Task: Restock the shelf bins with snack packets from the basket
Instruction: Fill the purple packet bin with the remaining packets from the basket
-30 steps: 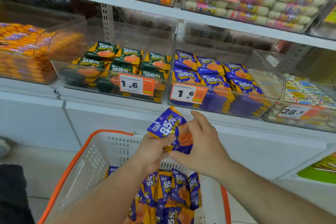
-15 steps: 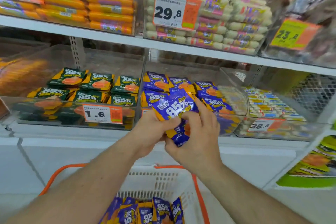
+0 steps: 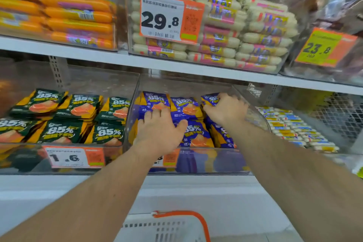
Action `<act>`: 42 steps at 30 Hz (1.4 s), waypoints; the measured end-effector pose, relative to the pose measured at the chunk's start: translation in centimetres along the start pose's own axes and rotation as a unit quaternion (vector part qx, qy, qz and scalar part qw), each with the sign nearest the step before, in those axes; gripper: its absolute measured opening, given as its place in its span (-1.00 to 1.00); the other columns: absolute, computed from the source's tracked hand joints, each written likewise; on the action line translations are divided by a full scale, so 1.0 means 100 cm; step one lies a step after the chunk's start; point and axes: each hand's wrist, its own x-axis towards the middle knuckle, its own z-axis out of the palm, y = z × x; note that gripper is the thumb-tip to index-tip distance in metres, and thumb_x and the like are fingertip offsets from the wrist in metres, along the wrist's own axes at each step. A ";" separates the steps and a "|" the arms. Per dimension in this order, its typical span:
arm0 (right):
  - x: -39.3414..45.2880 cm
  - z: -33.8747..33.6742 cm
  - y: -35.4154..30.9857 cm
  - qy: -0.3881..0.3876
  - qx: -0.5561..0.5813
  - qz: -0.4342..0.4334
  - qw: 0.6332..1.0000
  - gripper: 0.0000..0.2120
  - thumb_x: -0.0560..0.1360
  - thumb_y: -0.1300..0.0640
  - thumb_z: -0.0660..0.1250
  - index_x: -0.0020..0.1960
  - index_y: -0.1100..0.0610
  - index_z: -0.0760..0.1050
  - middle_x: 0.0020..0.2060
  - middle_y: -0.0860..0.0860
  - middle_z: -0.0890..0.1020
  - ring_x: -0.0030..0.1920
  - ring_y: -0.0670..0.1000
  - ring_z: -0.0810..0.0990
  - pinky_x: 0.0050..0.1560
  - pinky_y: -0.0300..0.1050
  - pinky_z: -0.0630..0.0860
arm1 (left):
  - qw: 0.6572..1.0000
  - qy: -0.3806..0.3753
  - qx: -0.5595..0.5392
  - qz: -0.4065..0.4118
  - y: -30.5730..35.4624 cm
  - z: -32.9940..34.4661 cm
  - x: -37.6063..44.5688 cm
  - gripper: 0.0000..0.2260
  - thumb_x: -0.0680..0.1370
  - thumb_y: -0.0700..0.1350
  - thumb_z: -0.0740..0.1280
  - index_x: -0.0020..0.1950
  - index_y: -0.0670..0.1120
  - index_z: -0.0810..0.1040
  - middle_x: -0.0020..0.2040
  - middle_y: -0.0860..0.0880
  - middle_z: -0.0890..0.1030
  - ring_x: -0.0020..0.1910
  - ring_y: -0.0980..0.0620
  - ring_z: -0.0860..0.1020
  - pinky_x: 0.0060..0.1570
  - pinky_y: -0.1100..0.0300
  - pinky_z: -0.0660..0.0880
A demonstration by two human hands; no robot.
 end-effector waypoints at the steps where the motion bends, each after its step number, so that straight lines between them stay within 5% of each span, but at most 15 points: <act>1: 0.009 0.005 -0.002 -0.010 -0.020 0.000 1.000 -0.35 0.36 -0.38 0.25 0.26 0.05 0.51 0.21 0.19 0.57 0.26 0.25 0.49 0.26 0.09 0.38 | 1.000 -0.004 0.000 -0.006 0.000 -0.001 0.001 -0.35 0.58 0.29 0.07 0.56 -0.04 0.13 0.53 -0.09 0.24 0.48 -0.15 0.18 0.41 -0.11 0.13; 5: 0.026 0.021 -0.007 -0.048 -0.066 -0.002 0.997 -0.44 0.42 -0.34 0.25 0.18 0.07 0.55 0.17 0.17 0.59 0.22 0.24 0.52 0.23 0.08 0.39 | 0.997 -0.061 -0.018 -0.045 0.001 -0.005 0.005 -0.36 0.57 0.31 0.04 0.55 -0.02 0.15 0.53 -0.09 0.21 0.50 -0.15 0.13 0.42 -0.14 0.07; 9: 0.029 0.033 -0.012 -0.092 -0.040 0.003 0.995 -0.72 0.48 -0.01 0.26 0.06 0.14 0.57 0.13 0.16 0.62 0.14 0.21 0.58 0.21 0.05 0.48 | 0.995 -0.084 -0.022 -0.050 0.002 -0.005 0.006 -0.37 0.58 0.32 0.03 0.53 -0.02 0.19 0.53 -0.08 0.21 0.50 -0.15 0.12 0.41 -0.15 0.07; 14: 0.035 0.034 -0.010 -0.116 -0.040 -0.003 0.992 -0.67 0.56 -0.01 0.22 0.15 0.21 0.56 0.18 0.20 0.59 0.17 0.21 0.57 -0.03 -0.07 0.43 | 0.998 -0.062 0.004 -0.030 0.001 -0.002 0.005 -0.36 0.56 0.34 0.03 0.52 -0.02 0.21 0.51 -0.08 0.26 0.48 -0.13 0.15 0.41 -0.13 0.09; 17: 0.038 0.031 -0.006 -0.146 -0.061 -0.023 0.987 -0.48 0.64 -0.14 0.07 0.23 0.25 0.53 0.28 0.22 0.54 0.27 0.23 0.50 0.20 -0.01 0.44 | 0.998 -0.056 0.007 -0.020 0.001 -0.003 0.003 -0.37 0.57 0.33 0.03 0.51 -0.02 0.22 0.50 -0.07 0.27 0.47 -0.12 0.17 0.39 -0.11 0.10; 23: 0.034 0.013 -0.001 -0.197 -0.022 -0.029 0.980 -0.51 0.72 0.02 -0.11 0.55 0.26 0.17 0.52 0.20 0.24 0.50 0.18 0.25 0.42 -0.06 0.23 | 1.000 -0.021 -0.012 0.006 0.000 -0.003 0.000 -0.46 0.56 0.28 0.13 0.43 0.01 0.33 0.44 -0.03 0.36 0.42 -0.10 0.22 0.34 -0.09 0.14; 28: 0.013 -0.013 0.009 -0.077 0.063 -0.036 0.994 -0.62 0.66 0.03 0.07 0.09 0.26 0.56 0.12 0.27 0.60 0.11 0.24 0.55 -0.02 -0.09 0.41 | 0.997 -0.003 -0.070 0.026 -0.002 -0.003 -0.001 -0.54 0.53 0.20 0.25 0.36 0.04 0.41 0.36 0.04 0.46 0.36 -0.06 0.29 0.31 -0.06 0.19; 30: -0.013 -0.024 0.002 -0.002 0.125 -0.038 0.991 -0.70 0.60 0.06 0.15 -0.13 0.21 0.54 -0.06 0.27 0.64 -0.06 0.26 0.57 -0.14 -0.09 0.41 | 0.992 0.019 -0.106 0.062 -0.002 -0.005 -0.004 -0.60 0.53 0.13 0.30 0.33 0.04 0.44 0.28 0.08 0.52 0.33 -0.02 0.35 0.29 -0.04 0.24; 35: -0.113 -0.041 -0.034 0.207 0.292 -0.075 0.931 -0.73 0.46 0.02 0.19 -0.27 0.17 0.51 -0.35 0.16 0.58 -0.21 0.21 0.53 -0.22 0.01 0.34 | 0.951 0.173 -0.032 0.256 -0.012 -0.020 -0.047 -0.69 0.43 -0.03 0.29 0.16 -0.01 0.56 0.05 -0.01 0.61 0.12 -0.13 0.50 0.04 0.05 0.23; 38: -0.168 -0.022 -0.048 0.217 0.391 -0.073 0.892 -0.78 0.38 0.07 0.18 -0.41 0.13 0.34 -0.55 -0.01 0.31 -0.37 0.03 0.30 -0.31 -0.04 0.14 | 0.941 0.181 -0.037 0.283 -0.038 -0.015 -0.097 -0.64 0.38 0.02 0.24 0.12 -0.05 0.56 0.00 -0.03 0.61 0.05 -0.11 0.48 -0.05 0.02 0.27; 42: -0.223 0.038 -0.057 0.078 0.399 -0.021 0.913 -0.69 0.40 0.05 0.19 -0.46 0.11 0.21 -0.57 -0.04 0.24 -0.38 -0.01 0.25 -0.32 -0.11 0.07 | 0.979 0.047 -0.068 0.189 -0.087 0.021 -0.159 -0.55 0.40 0.08 0.17 0.22 -0.05 0.54 0.11 0.00 0.59 0.15 -0.11 0.46 0.08 0.02 0.27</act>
